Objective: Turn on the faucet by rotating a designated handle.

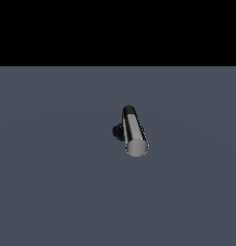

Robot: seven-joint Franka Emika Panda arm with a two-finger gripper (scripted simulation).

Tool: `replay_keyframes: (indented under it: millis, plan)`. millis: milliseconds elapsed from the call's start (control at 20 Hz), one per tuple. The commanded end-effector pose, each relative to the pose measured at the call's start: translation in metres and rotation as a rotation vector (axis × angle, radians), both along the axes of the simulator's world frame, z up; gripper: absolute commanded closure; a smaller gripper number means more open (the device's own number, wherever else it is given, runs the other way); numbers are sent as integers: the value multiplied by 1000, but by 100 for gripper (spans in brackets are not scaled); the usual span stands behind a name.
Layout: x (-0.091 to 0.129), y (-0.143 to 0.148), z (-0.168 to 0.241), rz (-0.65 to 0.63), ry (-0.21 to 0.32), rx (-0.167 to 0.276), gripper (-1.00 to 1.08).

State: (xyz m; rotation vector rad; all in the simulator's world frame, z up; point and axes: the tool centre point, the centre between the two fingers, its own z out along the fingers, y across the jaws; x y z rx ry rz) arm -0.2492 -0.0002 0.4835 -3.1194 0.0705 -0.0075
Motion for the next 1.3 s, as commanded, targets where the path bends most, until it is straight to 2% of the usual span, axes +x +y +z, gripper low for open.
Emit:
replay_keyframes:
  millis: [0, 550, 1250]
  plan:
    - [0, 0, 0, 0, 0, 0, 108]
    - [7, 0, -29, 12, 0, -2, 108]
    - [34, 0, -135, 56, 1, -8, 108]
